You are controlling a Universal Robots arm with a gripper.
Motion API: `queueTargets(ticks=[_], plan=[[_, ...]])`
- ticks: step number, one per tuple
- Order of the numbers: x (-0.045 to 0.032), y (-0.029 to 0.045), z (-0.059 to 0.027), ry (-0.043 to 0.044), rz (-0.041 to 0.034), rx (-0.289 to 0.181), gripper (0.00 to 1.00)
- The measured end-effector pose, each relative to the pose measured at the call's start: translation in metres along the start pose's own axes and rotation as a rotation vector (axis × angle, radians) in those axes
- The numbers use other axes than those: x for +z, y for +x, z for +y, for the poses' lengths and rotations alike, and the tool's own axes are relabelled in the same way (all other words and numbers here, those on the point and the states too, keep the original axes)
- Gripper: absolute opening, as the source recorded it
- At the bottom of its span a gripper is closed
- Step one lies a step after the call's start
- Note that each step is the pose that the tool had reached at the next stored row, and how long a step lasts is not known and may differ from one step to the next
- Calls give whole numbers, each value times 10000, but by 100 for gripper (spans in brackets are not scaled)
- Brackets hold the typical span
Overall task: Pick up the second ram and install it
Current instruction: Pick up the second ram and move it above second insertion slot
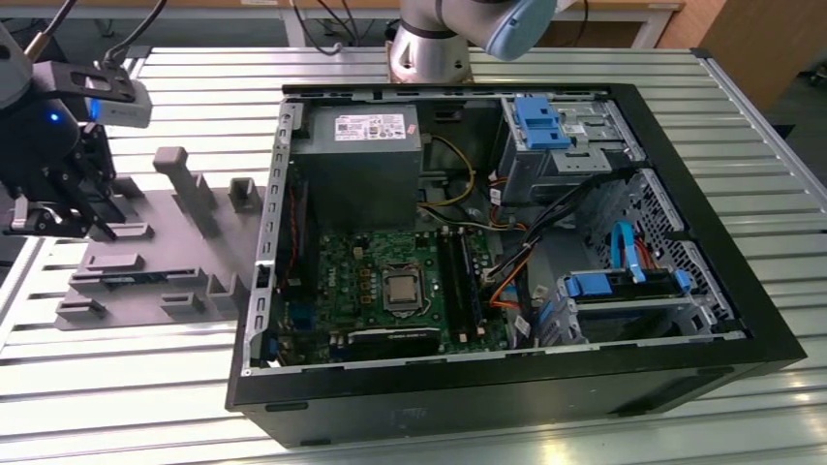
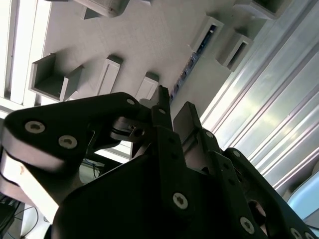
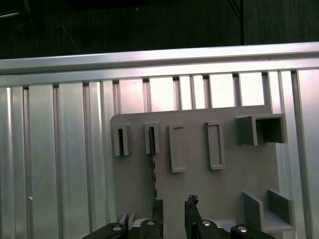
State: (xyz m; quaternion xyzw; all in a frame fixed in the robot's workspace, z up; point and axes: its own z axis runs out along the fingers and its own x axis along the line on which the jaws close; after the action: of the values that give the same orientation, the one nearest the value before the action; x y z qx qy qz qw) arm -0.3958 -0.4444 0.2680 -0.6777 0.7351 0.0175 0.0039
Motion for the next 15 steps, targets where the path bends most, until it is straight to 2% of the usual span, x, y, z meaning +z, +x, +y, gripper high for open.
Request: queueTargets(ticks=[6, 7, 15], plan=[[108, 9, -2, 1, 3, 1, 33], [125, 10, -2, 0, 3, 0, 38], [275, 41, 31, 0, 3, -25, 38]])
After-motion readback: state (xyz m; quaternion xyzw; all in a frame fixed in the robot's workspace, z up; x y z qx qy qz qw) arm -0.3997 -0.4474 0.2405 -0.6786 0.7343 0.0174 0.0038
